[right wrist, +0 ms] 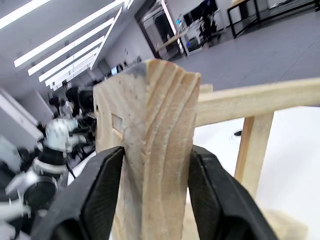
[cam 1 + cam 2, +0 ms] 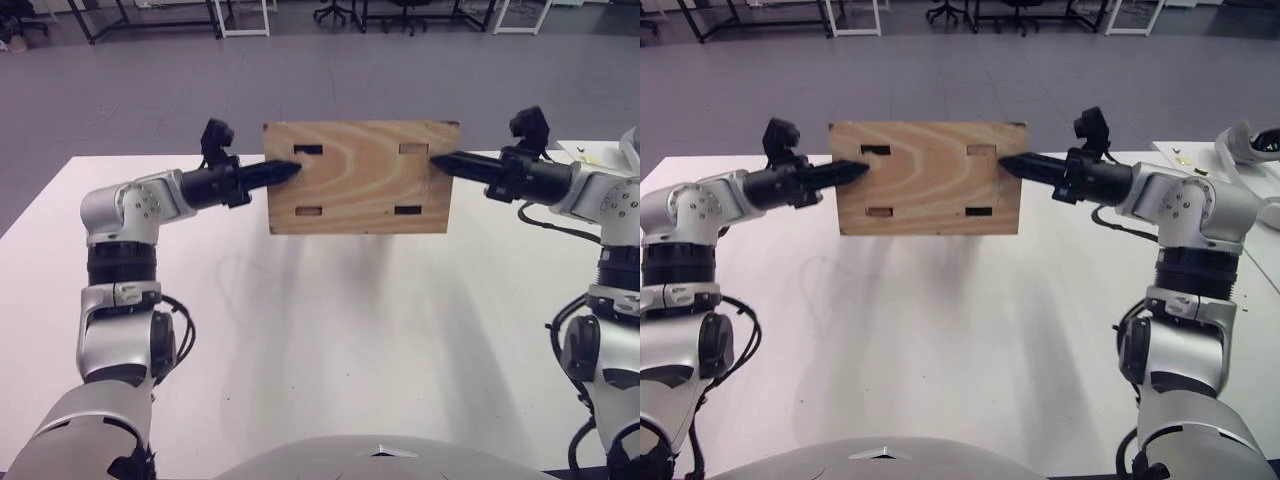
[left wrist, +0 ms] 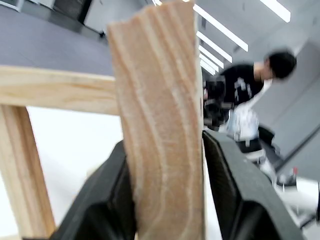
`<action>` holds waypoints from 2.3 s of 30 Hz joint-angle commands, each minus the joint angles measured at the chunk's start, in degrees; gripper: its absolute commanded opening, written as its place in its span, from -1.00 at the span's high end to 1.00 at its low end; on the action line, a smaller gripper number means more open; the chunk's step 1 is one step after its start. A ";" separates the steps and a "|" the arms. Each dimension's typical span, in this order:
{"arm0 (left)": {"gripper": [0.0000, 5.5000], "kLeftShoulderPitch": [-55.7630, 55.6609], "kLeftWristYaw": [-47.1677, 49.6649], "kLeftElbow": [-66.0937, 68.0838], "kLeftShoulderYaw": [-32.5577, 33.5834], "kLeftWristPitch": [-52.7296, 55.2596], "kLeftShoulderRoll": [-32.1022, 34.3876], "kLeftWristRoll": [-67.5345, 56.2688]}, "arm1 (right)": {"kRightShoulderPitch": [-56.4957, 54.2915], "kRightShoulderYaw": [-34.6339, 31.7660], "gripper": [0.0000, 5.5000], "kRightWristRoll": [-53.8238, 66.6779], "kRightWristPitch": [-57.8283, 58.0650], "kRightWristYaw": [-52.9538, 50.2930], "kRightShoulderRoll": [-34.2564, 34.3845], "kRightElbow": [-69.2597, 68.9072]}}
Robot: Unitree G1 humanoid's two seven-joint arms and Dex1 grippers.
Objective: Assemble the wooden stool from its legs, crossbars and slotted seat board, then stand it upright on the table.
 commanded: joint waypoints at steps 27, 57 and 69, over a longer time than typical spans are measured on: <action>-0.23 -20.26 41.32 37.72 14.84 -23.78 -3.36 3.86 | -21.53 -20.09 -0.09 4.54 -22.16 -52.68 12.26 46.34; -0.23 36.35 43.41 -14.44 1.47 -41.14 -12.88 16.03 | 31.83 -0.14 -0.09 -15.53 -39.16 -48.79 20.76 -0.54; -0.23 38.16 45.55 -10.26 2.54 -54.22 -17.84 16.27 | 32.59 -2.73 -0.09 -10.24 -35.76 -50.93 24.45 -0.28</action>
